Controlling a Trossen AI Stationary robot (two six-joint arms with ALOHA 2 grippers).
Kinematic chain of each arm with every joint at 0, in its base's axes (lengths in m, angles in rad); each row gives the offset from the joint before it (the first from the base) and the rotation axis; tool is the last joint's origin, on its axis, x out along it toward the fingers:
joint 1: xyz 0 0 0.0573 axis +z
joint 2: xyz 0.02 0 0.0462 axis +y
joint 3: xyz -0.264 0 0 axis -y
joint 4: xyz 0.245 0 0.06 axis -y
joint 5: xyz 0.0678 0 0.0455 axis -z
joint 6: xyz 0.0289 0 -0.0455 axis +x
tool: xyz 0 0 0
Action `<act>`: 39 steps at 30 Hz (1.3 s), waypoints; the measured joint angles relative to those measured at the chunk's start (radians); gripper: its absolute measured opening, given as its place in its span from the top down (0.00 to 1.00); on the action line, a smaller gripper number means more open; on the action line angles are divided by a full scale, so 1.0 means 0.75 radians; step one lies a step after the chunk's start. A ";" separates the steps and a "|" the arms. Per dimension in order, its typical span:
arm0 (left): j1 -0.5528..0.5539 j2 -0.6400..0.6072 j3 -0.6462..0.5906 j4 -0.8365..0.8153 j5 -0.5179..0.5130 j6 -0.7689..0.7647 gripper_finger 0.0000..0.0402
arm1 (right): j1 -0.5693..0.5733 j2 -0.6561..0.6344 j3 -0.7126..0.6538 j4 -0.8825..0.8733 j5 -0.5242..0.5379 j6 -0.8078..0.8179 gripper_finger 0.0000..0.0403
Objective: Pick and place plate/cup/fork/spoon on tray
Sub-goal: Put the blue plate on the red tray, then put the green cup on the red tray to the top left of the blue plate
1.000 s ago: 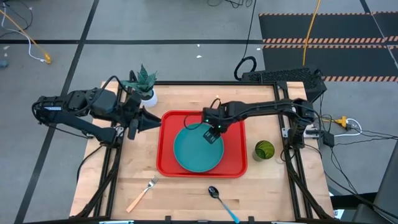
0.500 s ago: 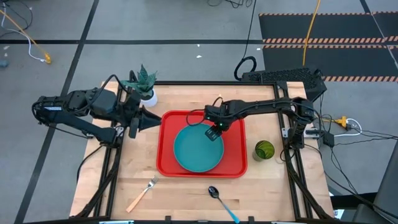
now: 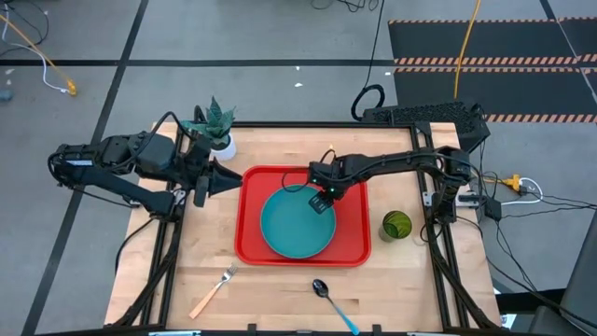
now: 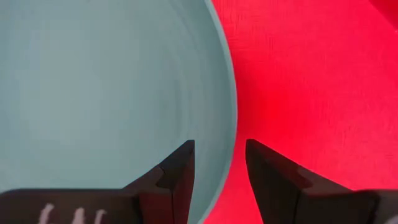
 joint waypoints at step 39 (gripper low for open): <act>-0.001 0.001 0.000 -0.002 0.002 -0.004 0.68 | -0.010 -0.099 0.002 -0.138 0.249 -0.002 0.67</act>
